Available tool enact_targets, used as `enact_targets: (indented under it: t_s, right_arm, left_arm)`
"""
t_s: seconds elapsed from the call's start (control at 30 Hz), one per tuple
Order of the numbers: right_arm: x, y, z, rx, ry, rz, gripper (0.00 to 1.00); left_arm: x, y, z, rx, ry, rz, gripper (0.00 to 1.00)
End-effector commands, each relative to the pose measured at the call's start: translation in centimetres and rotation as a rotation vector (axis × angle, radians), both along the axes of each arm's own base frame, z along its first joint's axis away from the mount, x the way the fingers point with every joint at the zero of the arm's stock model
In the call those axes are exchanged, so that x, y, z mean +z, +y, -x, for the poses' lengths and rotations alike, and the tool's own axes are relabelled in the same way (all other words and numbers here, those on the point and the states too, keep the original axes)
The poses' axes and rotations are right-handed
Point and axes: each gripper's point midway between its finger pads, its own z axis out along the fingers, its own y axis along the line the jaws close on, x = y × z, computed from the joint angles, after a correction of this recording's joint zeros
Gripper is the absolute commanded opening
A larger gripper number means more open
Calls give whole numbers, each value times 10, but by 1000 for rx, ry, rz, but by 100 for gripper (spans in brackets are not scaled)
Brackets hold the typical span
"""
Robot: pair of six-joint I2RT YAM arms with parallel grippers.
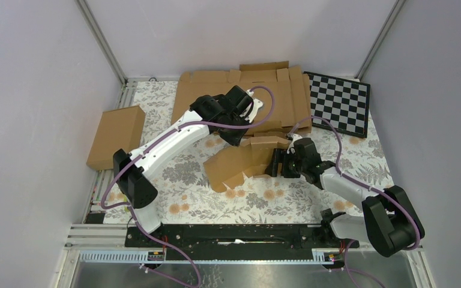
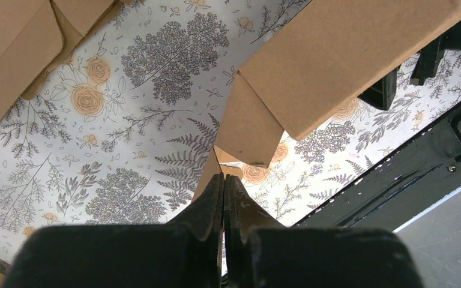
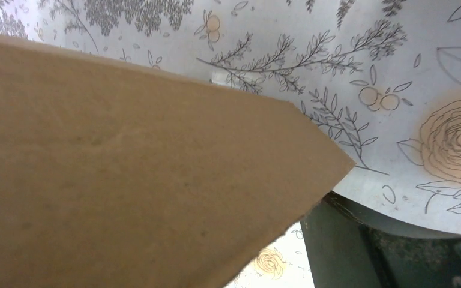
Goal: Fold the paper box
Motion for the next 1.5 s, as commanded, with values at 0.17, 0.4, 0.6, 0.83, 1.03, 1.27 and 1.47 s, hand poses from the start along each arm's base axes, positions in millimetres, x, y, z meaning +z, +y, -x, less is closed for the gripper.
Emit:
enact_targets:
  t_s: [0.17, 0.4, 0.6, 0.83, 1.03, 1.27, 1.47]
  right_arm:
    - [-3, 6, 18, 58, 48, -32, 77]
    - [2, 12, 22, 27, 47, -111, 68]
    - [-1, 12, 30, -19, 51, -175, 66]
    - [2, 12, 31, -38, 52, -194, 84]
    - [3, 13, 26, -53, 52, -191, 75]
    - [15, 15, 20, -67, 35, -204, 88]
    - [22, 9, 20, -83, -11, -197, 99]
  left_arm:
    - [6, -13, 1, 5, 30, 50, 0]
    - [20, -32, 10, 29, 96, 183, 0]
    - [32, -38, 13, 68, 150, 309, 0]
    - [25, -30, 14, 91, 168, 320, 15]
    - [28, -19, 15, 79, 135, 326, 53]
    - [37, 8, 10, 101, 55, 337, 76]
    - [56, 29, 23, 74, -91, 420, 98]
